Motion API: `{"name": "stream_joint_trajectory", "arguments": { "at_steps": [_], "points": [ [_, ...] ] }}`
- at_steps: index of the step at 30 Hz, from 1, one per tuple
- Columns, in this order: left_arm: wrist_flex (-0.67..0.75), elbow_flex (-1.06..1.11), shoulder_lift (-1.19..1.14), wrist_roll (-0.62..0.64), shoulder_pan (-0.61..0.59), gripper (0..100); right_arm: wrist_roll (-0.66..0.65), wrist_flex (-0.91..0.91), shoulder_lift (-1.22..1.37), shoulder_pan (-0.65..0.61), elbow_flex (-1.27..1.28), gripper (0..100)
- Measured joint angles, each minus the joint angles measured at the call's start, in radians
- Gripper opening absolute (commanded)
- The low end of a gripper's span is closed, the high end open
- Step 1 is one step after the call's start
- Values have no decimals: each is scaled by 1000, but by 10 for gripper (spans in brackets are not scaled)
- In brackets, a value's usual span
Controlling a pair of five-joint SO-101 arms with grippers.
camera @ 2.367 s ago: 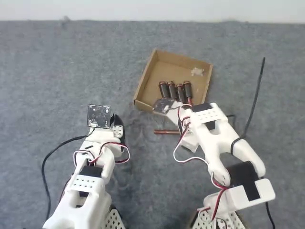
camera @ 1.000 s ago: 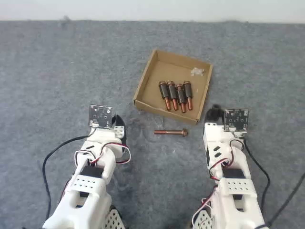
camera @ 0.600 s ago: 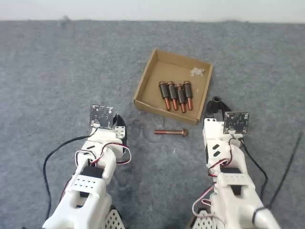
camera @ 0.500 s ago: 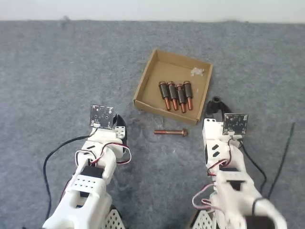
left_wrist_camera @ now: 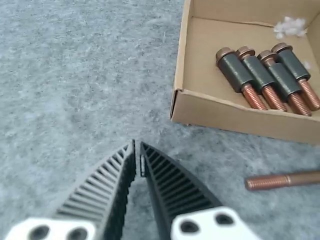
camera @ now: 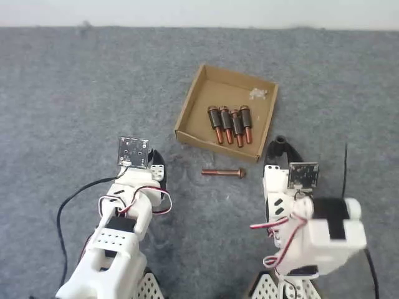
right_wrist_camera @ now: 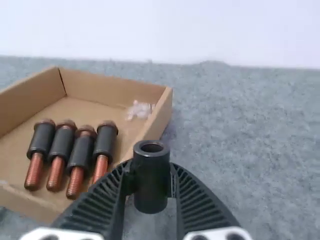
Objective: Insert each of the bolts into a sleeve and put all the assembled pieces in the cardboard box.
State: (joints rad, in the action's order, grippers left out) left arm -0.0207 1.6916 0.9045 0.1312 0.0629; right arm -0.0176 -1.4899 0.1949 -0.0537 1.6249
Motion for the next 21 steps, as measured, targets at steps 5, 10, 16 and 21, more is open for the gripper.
{"name": "stream_joint_trajectory", "arguments": {
  "at_steps": [5,10,16,21],
  "points": [
    [0,0,0,0,0,12,2,-183,161,-34,-29,7],
    [0,0,0,0,0,12,2,-236,198,-37,-34,7],
    [0,0,0,0,0,12,2,-236,198,-38,-34,6],
    [0,0,0,0,0,12,2,-236,206,-38,-34,6]
  ]
}}
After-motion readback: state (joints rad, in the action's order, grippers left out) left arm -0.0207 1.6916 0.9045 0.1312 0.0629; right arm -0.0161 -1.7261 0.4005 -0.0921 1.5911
